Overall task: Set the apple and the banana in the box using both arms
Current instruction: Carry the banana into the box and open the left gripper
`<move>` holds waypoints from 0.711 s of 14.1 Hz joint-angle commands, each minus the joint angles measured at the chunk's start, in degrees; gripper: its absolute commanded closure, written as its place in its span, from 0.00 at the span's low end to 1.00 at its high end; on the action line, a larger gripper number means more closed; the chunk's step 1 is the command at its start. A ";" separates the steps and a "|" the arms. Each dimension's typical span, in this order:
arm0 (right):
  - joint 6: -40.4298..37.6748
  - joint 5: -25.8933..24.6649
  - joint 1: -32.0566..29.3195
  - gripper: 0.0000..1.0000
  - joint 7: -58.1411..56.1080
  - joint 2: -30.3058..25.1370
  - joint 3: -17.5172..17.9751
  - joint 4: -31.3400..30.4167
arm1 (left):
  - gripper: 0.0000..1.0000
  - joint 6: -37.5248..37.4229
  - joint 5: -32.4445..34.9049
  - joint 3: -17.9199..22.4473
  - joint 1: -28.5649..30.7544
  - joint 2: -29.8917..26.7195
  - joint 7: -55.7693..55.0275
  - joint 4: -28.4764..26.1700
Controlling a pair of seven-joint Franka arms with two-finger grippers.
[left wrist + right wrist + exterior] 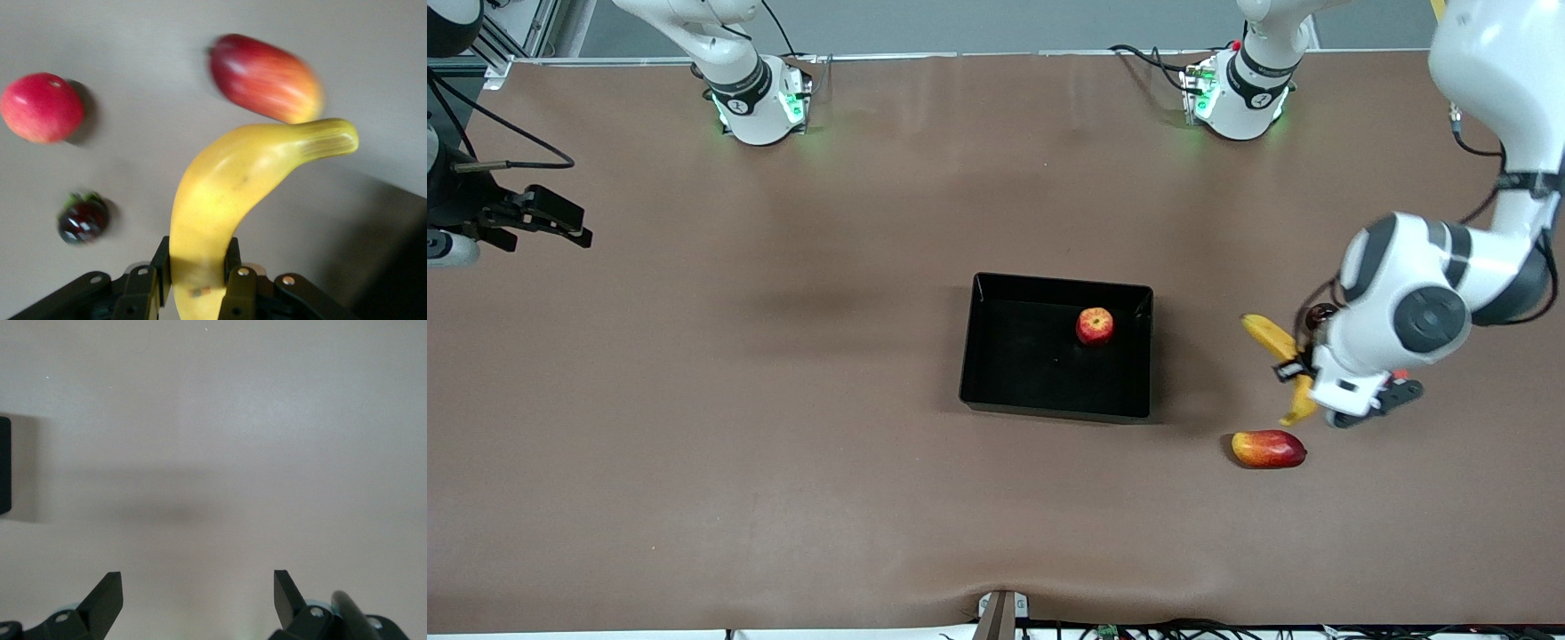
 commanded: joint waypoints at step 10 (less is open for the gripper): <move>-2.16 0.44 -0.79 0.00 -2.07 -0.13 -0.30 5.83 | 1.00 2.30 0.66 4.41 -32.76 18.21 -14.68 22.22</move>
